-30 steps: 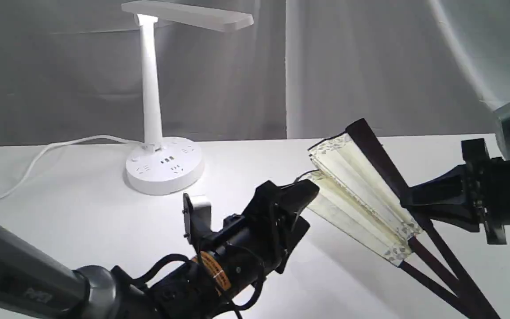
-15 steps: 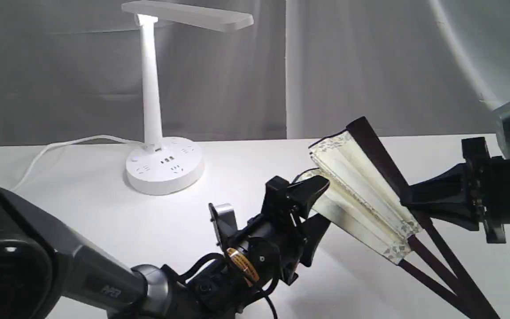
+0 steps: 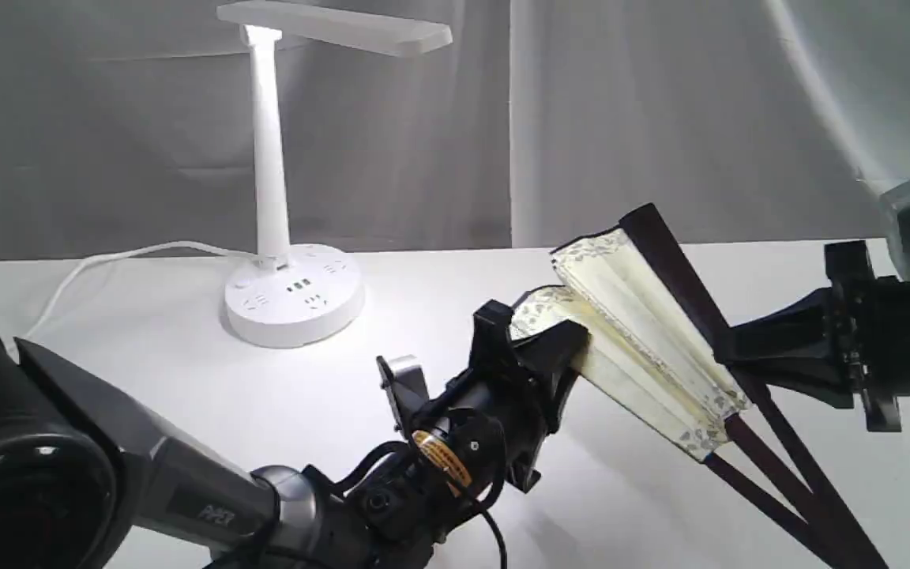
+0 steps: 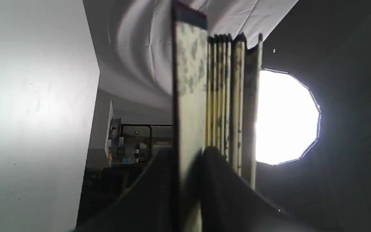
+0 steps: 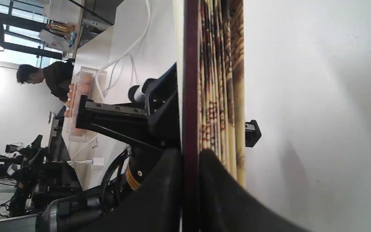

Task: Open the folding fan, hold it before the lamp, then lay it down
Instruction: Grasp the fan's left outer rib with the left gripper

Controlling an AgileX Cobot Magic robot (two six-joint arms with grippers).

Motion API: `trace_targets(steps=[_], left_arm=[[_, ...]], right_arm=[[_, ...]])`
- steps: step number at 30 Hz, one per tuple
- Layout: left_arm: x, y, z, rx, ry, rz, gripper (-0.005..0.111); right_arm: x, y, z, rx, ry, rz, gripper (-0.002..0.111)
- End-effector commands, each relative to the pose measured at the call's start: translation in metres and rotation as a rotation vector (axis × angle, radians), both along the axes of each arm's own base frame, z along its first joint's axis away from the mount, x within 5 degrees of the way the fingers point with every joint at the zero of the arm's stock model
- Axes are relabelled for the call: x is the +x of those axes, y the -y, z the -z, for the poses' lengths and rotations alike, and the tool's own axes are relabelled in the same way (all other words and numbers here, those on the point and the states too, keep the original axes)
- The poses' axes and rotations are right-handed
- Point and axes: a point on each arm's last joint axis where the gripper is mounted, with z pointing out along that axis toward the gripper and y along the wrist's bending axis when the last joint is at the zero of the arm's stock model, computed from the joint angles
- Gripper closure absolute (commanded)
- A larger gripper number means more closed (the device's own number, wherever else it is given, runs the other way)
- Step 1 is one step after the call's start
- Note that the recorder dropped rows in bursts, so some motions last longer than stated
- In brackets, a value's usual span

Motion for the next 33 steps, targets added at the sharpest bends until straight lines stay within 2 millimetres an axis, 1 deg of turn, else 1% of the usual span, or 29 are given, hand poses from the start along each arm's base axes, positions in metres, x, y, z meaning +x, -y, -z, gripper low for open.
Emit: trace_targets(steps=[1,5,6,7,9,12,15,20,23,25,28,33], left_arm=[[0.001,0.001,-0.006,-0.030,0.011,-0.006,0.107],[0.000,0.002,-0.006,-0.073,-0.030,0.001,0.107],[0.000,0.002,-0.006,-0.086,-0.040,0.011,0.107],[-0.001,0.003,-0.006,-0.093,-0.048,0.019,0.107],[-0.001,0.004,-0.007,-0.098,-0.051,0.034,0.107],[-0.004,0.006,-0.007,-0.096,-0.054,0.077,0.107],[-0.006,0.008,-0.007,-0.091,-0.052,0.100,0.107],[-0.007,0.009,-0.008,-0.071,-0.034,0.156,0.107],[-0.003,0.010,-0.011,-0.071,-0.020,0.219,0.107],[-0.001,0.012,-0.015,-0.064,0.000,0.268,0.107],[0.003,0.008,-0.016,-0.052,0.013,0.285,0.107],[0.007,0.001,-0.014,-0.033,0.021,0.297,0.107]], right_arm=[[-0.001,0.001,-0.005,0.010,0.022,0.002,0.108],[0.000,0.001,-0.006,0.025,0.026,0.017,0.107],[0.001,0.001,-0.007,0.037,0.030,0.029,0.104],[0.002,0.001,-0.008,0.047,0.032,0.039,0.101],[0.004,0.001,-0.010,0.067,0.035,0.058,0.087],[0.004,0.002,-0.010,0.074,0.035,0.066,0.070],[0.004,0.002,-0.010,0.088,0.006,0.077,0.061],[0.009,0.003,-0.006,0.117,-0.011,0.119,0.060],[0.015,0.004,0.005,0.154,-0.044,0.154,0.060],[0.019,0.005,0.015,0.181,-0.076,0.174,0.060],[0.024,0.007,0.028,0.223,-0.101,0.202,0.060],[0.033,0.009,0.035,0.226,-0.110,0.201,0.064]])
